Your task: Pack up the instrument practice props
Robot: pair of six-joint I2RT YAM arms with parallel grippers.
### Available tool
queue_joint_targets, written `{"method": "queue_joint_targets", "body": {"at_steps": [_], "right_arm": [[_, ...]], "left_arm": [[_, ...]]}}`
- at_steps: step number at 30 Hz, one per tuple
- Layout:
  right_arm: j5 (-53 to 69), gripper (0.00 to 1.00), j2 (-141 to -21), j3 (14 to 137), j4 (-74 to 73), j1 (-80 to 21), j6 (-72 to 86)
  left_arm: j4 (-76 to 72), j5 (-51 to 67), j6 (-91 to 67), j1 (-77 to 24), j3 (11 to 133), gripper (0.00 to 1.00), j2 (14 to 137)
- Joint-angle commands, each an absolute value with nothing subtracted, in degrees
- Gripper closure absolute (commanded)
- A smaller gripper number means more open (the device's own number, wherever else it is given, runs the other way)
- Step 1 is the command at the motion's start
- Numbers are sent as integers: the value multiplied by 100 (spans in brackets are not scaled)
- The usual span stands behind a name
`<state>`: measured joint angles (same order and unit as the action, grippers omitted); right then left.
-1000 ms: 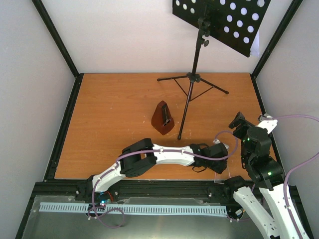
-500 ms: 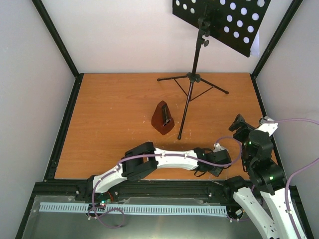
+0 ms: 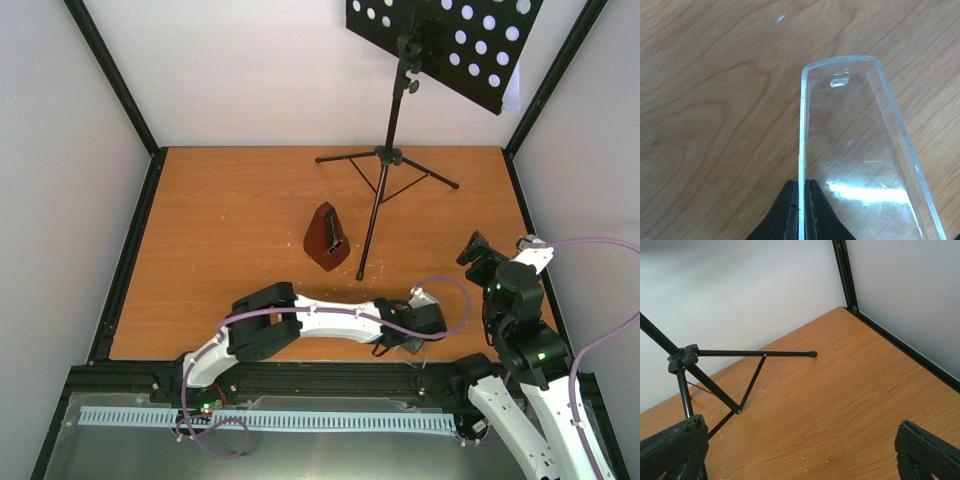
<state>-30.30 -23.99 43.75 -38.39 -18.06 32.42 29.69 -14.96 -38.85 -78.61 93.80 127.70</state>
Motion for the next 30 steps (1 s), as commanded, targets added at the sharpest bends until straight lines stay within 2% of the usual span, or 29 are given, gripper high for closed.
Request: {"method": "queue_joint_targets", "body": {"at_steps": [1,4,7,11,14,22,27,30], "right_arm": [[-2983,0,-2302,4277,-3911,-1784,3287],[-2932,0,-2282,4235,-3920,-1783,3287],[-2900,0,-2275,4179,-3909,-1783,3306],[-2861,0,-2292,4140,-3894,-1782,3313],[-2873,0,-2302,4128,-3894,-1784,3303],[-2797,0,-2348,3987,-3748,-1784,3359],[-2677,0,-2372,3904,-3677,-1784,3408],[-2646,0,-2388,3898,-3665,-1784,3404]], "left_arm": [[3006,-1449,-3357,-7661,8475,100,12380],[2907,-1409,-3231,-7566,8124,99,12195],[2927,-1424,-3200,-7541,8060,93,12189],[2978,-1282,-3301,-7543,8013,66,12160],[3008,-1329,-3428,-7608,7768,56,12017],[3355,-1411,-3930,-7996,7410,58,11827],[3236,-1381,-4108,-7998,7209,70,11810],[3278,-1463,-4156,-7998,7214,80,11776]]}}
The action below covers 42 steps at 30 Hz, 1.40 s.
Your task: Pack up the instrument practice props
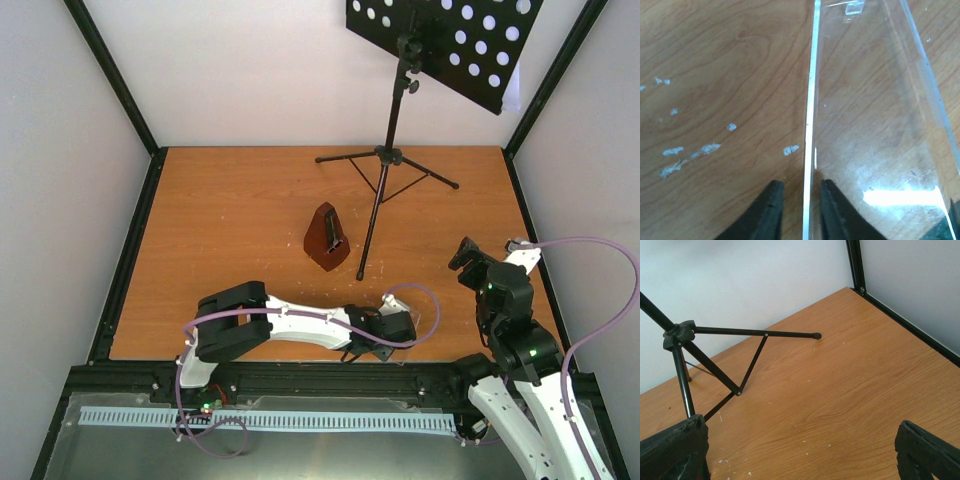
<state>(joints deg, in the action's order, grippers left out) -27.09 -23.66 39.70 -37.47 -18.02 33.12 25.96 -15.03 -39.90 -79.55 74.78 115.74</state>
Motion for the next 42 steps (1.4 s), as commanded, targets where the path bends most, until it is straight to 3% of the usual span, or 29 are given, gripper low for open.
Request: {"method": "queue_joint_targets", "body": {"at_steps": [1,4,12,25,31,36,42], "right_arm": [[-2632,0,-2383,3894,-3668,-1780,3402],[-2544,0,-2378,3844,-3638,-1784,3376],[-867,0,-1997,3588,-3140,-1782,2779],[2613,0,-1394,3532,-1843,-1784,3713],[4166,0,-2112,3572,-501,-1780,4528],[4548,0,-2283,3591,348,-1782,5092],[4864,4,-2464,3542,795,-1792,5473]], "left_arm": [[3265,-1494,-4169,-7998,7195,86,11742],[3138,-1554,-4198,-7998,7081,99,11615],[1859,-1445,-4396,-7500,6029,100,10349],[-3117,1514,-4195,-5962,3674,100,7157],[-4319,2705,-4352,-5715,3272,100,6704],[-4862,3530,-4579,-5720,3439,100,6811],[-5247,3692,-4711,-5717,3525,100,6987]]}}
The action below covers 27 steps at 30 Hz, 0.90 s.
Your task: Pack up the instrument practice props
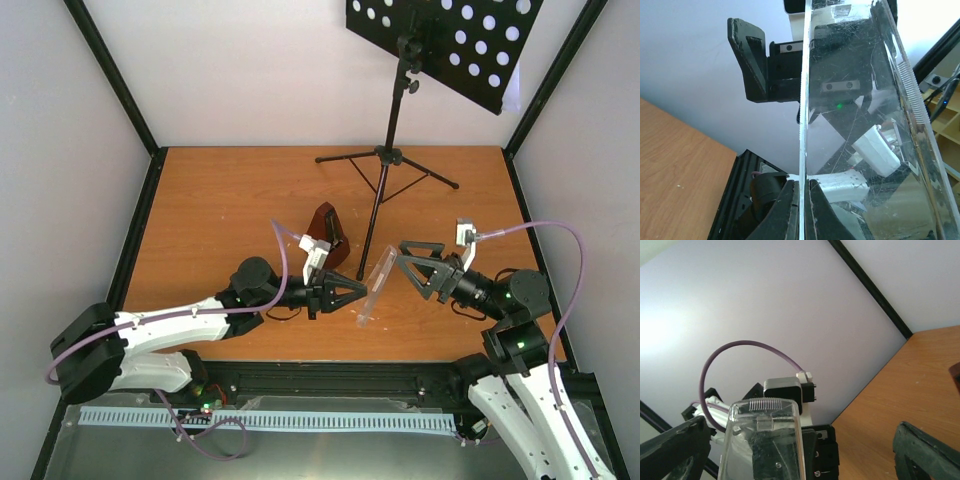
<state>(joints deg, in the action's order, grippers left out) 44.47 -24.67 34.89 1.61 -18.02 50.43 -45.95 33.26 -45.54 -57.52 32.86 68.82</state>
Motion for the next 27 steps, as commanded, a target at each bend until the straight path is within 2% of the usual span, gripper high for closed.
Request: {"method": "queue_joint_targets", "body": {"at_steps": [1,5,10,17,21,27], "right_arm": [[4856,5,-2420,3538,860,-1785,5502],[4992,7,-2413,3539,1016,-1801,5615],[5106,4,-2474,3456,1227,-1910,5681],[4792,2,-2749,3442,1081,-2673,5277],[4418,15,-2833,3488,896,-3181,4930],[4274,31,-2881,3435,861,-3349,4854]], "left_arm": [[-5253,3718,-4718,-5713,3565,100,7022],[-5228,3738,-4731,-5722,3667,100,7082],[-5081,3599,-4711,-5723,3714,100,7090],[-4937,3544,-4688,-5716,3836,100,7194],[-4922,3478,-4696,-5720,3847,100,7223],[-4913,3453,-4694,-5716,3848,100,7249]]}}
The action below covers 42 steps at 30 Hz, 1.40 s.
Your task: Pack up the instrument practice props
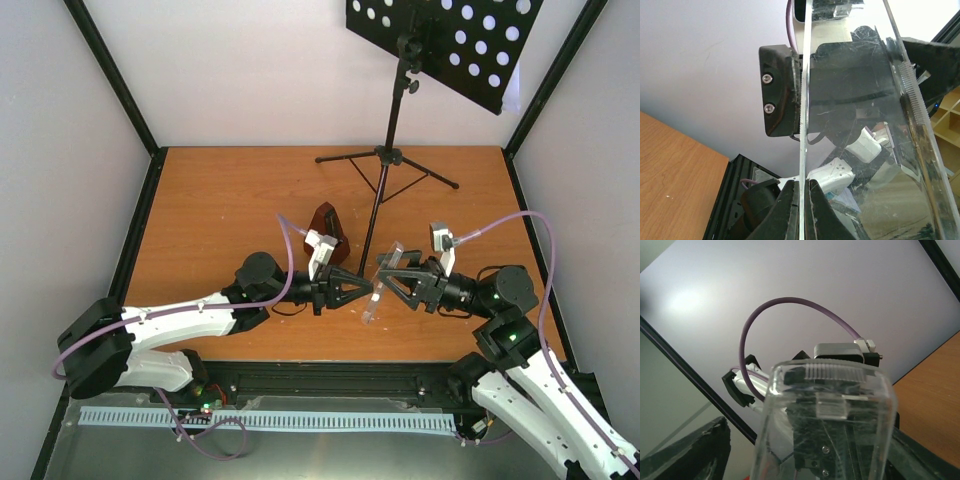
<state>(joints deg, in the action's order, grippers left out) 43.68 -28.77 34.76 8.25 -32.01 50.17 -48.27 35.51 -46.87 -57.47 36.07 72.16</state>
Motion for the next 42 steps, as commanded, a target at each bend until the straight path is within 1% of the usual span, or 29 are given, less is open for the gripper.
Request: {"method": "queue_joint_targets", "body": {"at_steps": [1,5,10,11,12,13,14,15,16,17,18,21,24,25,27,30,34,36,38,40,42], "right_arm": [[4254,32,-2869,3431,867,-3363,4836],[4221,43,-2777,3390,844,-3384,4715],[4153,47,-2646,3278,824,-3384,4619],[4111,47,-2611,3266,783,-3384,4573],[4047,47,-2592,3266,719,-3384,4499],[3998,47,-2563,3273,613,-3383,4387],[3921,47,-2540,3296,467,-3384,4247],[3809,47,-2520,3320,288,-3384,4065],[3674,47,-2502,3355,70,-3384,3860],[3522,47,-2495,3377,-129,-3384,3665],[3329,47,-2500,3394,-371,-3384,3409],[2665,48,-2636,3311,-885,-3392,2610],[2099,49,-2811,3009,-723,-3399,2199],[1907,48,-2916,2911,-602,-3404,2117],[1557,50,-3167,2786,-270,-3442,1953],[928,50,-3537,2590,315,-3626,1682],[206,50,-4161,2522,1188,-3939,1135],[-41,50,-4519,2473,1725,-4092,838],[-191,50,-4968,2417,2325,-4232,587],[-317,50,-5382,2368,2971,-4331,318],[-361,50,-5840,2376,3512,-4359,123]], "left_arm": [[-4913,3462,-4688,-5714,3857,99,7254],[-4878,3476,-4691,-5722,3888,100,7268],[-4602,3286,-4685,-5720,3922,99,7247],[-4507,3229,-4666,-5714,3931,89,7227],[-4333,3142,-4649,-5712,3933,74,7189],[-4246,3016,-4660,-5713,3893,54,7125],[-4204,2910,-4683,-5717,3810,38,7031],[-4136,2778,-4710,-5715,3691,25,6921],[-3967,2620,-4712,-5711,3576,13,6767],[-3653,2442,-4676,-5701,3499,3,6585],[-3264,2241,-4597,-5682,3459,1,6392],[-1789,1612,-4399,-5459,3507,0,5686],[-623,1276,-4334,-5031,3526,0,4867],[-308,1273,-4311,-4736,3551,1,4655],[250,1570,-4197,-4139,3654,1,4365],[776,2557,-3787,-3107,3971,0,4292],[1107,3925,-3305,-1871,4504,1,4847],[1265,4132,-2972,-1497,4826,1,5167],[1513,3727,-2505,-1350,5171,1,5338],[1666,2916,-2044,-1337,5401,1,5281],[1617,2032,-1683,-1340,5315,1,5076]]}}
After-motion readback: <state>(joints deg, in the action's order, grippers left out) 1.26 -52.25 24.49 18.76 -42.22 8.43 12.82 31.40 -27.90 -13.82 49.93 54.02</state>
